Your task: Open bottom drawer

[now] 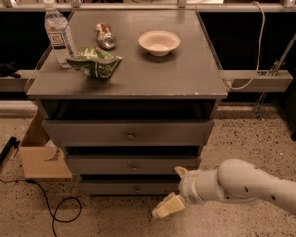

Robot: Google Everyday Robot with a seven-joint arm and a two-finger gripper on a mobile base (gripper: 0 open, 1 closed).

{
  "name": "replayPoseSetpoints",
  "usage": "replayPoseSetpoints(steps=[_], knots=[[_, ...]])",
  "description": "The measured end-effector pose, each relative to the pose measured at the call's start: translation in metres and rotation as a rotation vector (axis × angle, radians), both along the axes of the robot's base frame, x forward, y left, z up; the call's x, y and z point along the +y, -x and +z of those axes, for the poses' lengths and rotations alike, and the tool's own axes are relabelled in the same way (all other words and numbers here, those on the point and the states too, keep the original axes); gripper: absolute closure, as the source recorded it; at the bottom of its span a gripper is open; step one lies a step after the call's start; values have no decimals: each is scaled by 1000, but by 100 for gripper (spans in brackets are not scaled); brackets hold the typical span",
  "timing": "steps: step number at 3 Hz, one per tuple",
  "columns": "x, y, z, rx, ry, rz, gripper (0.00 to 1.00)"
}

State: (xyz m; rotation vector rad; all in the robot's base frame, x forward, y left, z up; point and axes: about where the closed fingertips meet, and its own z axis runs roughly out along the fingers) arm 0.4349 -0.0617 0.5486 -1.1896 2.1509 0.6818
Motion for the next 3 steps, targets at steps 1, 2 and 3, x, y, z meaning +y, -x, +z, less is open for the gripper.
replayPoseSetpoints(steps=[1,2,3], knots=[[7,1,1,-17,35,19,0],[10,-4,-14,-2,57,21,0],[2,-13,-38,19,68,-6,0]])
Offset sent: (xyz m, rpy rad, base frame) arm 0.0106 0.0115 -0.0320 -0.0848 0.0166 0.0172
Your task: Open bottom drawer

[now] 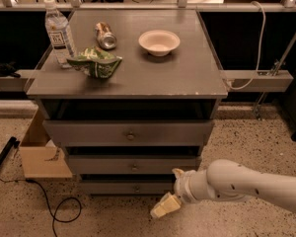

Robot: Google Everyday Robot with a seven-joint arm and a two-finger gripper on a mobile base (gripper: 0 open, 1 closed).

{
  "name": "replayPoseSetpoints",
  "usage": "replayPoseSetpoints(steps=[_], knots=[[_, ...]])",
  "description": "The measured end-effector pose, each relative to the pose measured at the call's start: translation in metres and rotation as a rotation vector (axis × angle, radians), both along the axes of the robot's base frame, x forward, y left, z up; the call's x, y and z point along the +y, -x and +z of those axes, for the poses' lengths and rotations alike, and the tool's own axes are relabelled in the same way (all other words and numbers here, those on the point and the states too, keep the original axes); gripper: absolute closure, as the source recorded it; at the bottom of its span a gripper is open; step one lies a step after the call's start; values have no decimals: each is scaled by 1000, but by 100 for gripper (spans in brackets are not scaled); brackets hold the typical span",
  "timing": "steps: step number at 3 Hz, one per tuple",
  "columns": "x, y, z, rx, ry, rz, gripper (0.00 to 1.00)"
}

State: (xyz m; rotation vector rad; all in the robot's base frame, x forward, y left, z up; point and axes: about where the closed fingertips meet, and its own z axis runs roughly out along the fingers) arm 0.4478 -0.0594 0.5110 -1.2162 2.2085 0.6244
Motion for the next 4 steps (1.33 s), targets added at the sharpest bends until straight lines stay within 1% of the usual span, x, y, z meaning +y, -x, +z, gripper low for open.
replayPoseSetpoints(steps=[1,2,3,4], knots=[[-23,-16,-38,38,15,-71,0],[-41,-25,-53,46,32,-119,0],[-28,-16,-51,34,43,-87,0],[-12,-14,-64,20,67,-67,0]])
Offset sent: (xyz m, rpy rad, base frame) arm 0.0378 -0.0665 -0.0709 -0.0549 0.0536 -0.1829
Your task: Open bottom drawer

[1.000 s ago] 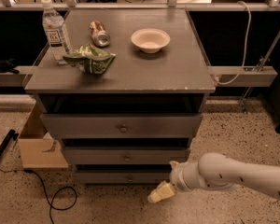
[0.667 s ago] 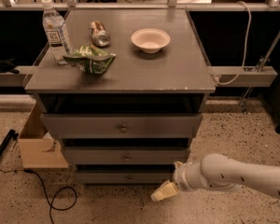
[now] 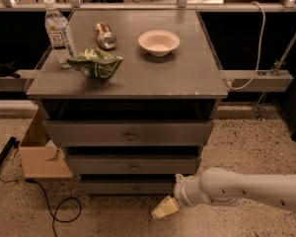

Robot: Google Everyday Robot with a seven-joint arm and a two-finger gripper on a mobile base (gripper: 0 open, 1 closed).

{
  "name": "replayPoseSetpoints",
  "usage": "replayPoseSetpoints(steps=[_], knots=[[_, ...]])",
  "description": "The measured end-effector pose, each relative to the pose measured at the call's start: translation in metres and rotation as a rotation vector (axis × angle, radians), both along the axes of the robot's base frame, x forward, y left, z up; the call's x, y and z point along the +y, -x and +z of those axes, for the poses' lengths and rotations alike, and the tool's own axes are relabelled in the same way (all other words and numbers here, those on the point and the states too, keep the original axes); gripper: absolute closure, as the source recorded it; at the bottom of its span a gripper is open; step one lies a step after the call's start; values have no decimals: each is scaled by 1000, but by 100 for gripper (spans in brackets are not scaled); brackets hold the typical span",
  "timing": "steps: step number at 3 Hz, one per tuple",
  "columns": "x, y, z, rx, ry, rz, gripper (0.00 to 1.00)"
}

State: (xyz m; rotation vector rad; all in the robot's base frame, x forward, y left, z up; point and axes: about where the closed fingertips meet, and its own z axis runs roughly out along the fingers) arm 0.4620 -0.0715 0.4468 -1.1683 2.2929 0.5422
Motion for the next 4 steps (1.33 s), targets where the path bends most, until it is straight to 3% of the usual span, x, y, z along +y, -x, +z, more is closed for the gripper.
replayPoseSetpoints(steps=[1,2,3,4], knots=[[1,-1,-27,-17,52,6,0],[-5,-12,-60,-72,133,-26,0],[-3,-12,-62,-63,122,-21,0],[6,-13,-74,-39,50,-5,0]])
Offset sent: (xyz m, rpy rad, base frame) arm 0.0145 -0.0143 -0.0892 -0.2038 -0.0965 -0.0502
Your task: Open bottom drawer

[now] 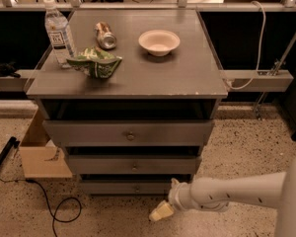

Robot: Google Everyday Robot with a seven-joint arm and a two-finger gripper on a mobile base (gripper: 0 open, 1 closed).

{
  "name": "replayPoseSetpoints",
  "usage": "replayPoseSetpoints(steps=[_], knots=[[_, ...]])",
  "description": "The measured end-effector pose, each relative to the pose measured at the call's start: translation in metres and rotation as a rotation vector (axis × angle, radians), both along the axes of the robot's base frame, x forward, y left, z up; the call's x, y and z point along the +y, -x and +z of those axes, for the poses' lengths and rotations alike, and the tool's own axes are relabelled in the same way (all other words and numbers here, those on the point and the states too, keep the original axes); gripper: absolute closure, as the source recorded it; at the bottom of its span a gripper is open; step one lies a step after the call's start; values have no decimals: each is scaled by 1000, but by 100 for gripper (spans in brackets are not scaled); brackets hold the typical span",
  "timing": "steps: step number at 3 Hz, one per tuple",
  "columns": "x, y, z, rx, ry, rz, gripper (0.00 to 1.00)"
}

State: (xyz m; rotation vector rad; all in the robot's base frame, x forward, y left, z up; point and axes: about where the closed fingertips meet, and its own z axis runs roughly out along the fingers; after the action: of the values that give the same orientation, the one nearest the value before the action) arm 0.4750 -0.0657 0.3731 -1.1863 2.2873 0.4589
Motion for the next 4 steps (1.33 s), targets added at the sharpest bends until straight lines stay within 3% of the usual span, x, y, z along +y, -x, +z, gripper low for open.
replayPoseSetpoints(steps=[1,2,4], knots=[[-27,-28,-17,16,-155,-128,0],[-42,-48,-26,-2,-213,-211,0],[-43,-52,-27,-20,-224,-240,0]])
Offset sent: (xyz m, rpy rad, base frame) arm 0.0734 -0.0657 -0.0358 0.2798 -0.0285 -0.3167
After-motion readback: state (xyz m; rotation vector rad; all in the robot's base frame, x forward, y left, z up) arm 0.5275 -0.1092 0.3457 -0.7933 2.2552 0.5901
